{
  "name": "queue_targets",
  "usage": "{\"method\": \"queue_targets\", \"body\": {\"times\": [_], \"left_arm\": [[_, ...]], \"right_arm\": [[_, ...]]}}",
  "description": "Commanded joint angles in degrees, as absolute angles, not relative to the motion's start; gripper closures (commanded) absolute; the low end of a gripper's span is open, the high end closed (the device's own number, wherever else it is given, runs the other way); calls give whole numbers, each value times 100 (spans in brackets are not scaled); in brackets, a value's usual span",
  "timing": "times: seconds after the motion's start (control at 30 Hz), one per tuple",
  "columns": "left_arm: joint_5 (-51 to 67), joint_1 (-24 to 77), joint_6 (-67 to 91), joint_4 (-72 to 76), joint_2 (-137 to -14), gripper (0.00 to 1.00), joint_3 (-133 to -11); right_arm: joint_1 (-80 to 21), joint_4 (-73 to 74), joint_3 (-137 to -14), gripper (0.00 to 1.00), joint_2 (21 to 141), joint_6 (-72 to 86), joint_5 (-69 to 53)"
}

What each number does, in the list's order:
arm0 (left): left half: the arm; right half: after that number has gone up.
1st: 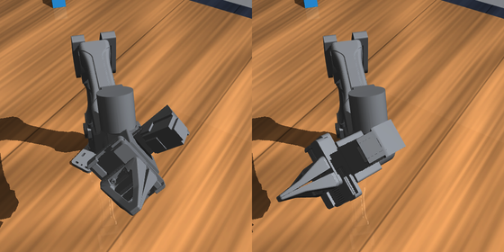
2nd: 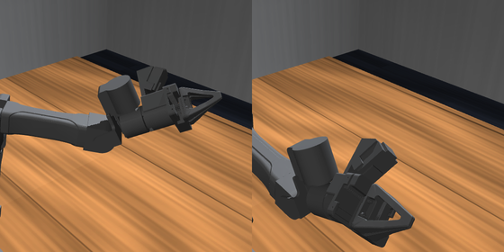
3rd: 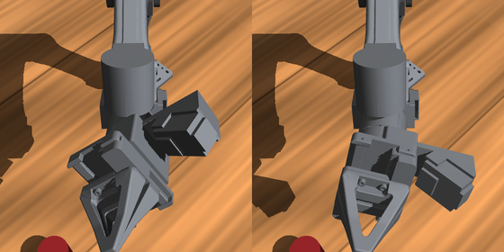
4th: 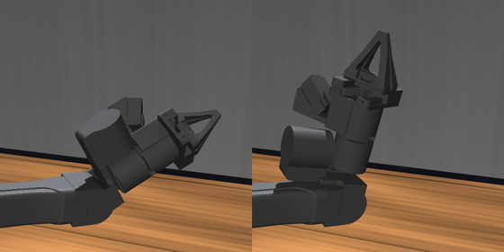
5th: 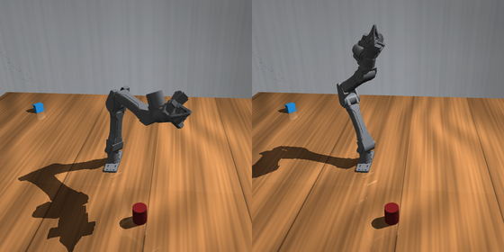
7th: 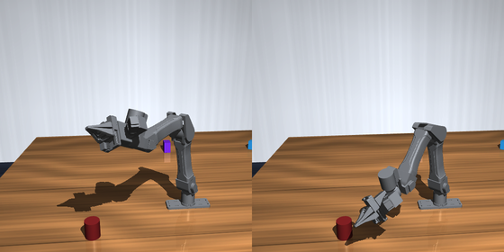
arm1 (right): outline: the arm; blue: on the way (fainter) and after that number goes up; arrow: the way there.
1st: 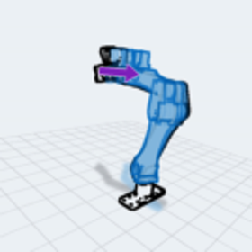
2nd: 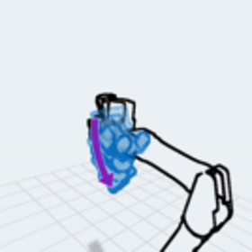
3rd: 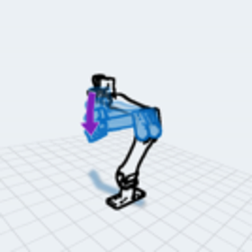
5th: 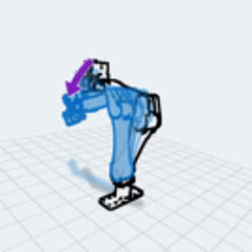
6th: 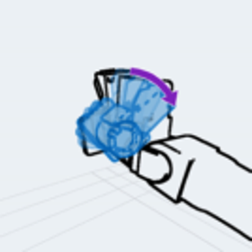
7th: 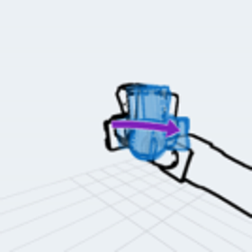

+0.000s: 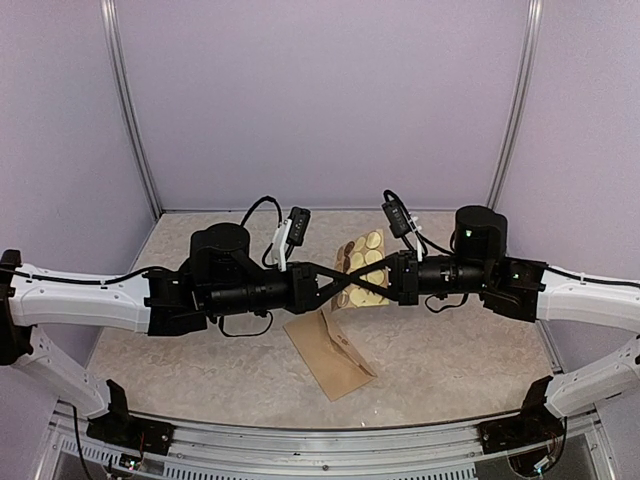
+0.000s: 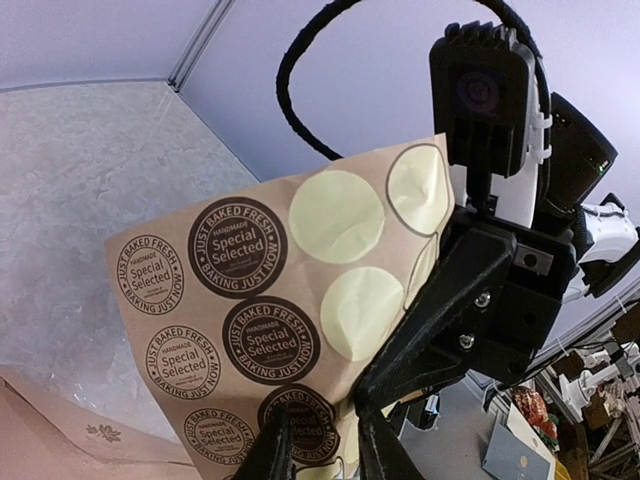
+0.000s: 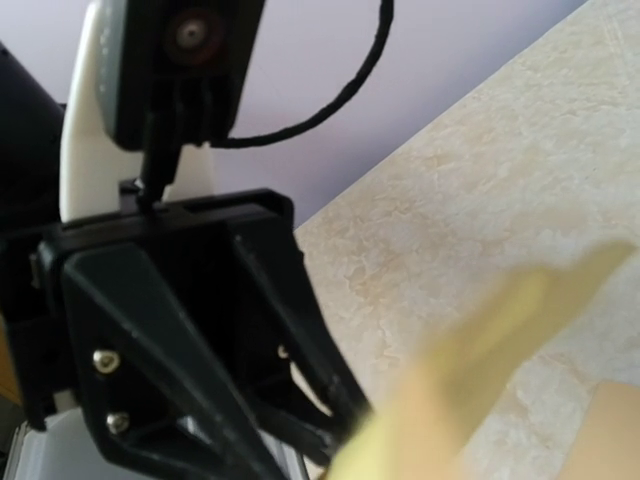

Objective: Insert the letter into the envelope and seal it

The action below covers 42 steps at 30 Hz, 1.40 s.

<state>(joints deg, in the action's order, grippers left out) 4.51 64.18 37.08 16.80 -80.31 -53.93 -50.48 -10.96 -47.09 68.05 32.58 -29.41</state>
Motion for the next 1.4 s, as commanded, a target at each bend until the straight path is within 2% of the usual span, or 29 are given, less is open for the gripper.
{"method": "queue_targets", "body": {"times": [0.0, 0.5, 1.0, 1.17, 1.37], "left_arm": [[308, 6446, 3700, 1572, -8110, 81, -5555], [53, 6448, 3720, 1494, -8030, 87, -5487], [288, 6443, 3691, 1742, -8098, 95, -5480], [315, 6445, 3700, 1778, -8145, 95, -5494], [353, 6445, 3717, 1816, -8176, 89, -5511]], "right_arm": [[-5027, -1213, -4759, 100, 6717, 3217, -3054], [-5027, -1196, -4746, 100, 6738, 3217, -3068], [-5031, -1190, -4755, 100, 6815, 3226, -3194], [-5027, -1195, -4755, 100, 6835, 3217, -3251], [-5032, -1195, -4755, 100, 6847, 3212, -3295]]}}
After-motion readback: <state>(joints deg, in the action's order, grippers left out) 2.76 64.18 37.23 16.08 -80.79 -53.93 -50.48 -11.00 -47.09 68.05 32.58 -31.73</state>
